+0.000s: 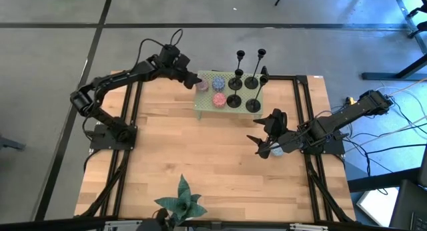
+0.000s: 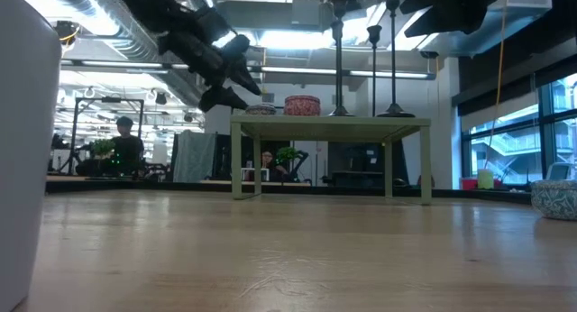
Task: Pick & Place candle stick holders
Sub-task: Put the brown scented candle on the shelf, then put the light blue scented candle on the shelf
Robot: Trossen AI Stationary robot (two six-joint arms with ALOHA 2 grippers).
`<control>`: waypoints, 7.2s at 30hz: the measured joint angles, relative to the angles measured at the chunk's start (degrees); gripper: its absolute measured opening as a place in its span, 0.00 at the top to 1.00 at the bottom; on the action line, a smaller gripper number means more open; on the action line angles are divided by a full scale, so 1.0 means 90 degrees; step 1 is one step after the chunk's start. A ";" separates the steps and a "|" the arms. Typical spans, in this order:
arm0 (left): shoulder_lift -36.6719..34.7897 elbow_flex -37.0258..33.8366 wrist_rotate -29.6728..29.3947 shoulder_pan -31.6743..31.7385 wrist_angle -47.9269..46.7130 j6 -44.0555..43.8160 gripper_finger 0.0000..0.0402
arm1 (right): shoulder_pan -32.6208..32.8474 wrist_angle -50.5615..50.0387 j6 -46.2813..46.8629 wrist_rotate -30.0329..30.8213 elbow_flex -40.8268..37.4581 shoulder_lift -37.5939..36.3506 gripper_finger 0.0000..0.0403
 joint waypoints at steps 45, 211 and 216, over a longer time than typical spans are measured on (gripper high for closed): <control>-0.0368 -0.0225 -0.2960 -0.1740 -0.1261 0.1687 1.00 | 0.0000 -0.0017 0.0022 -0.0066 0.0000 0.0000 0.19; -0.3550 -0.2690 -0.4682 -0.5651 0.0416 0.0237 0.65 | -0.0803 -0.3354 0.5229 -0.4286 -0.1078 0.0750 0.19; -0.3547 -0.2690 -0.4677 -0.5651 0.0414 0.0237 0.65 | -0.0803 -0.3372 0.5266 -0.4284 -0.1078 0.0791 0.19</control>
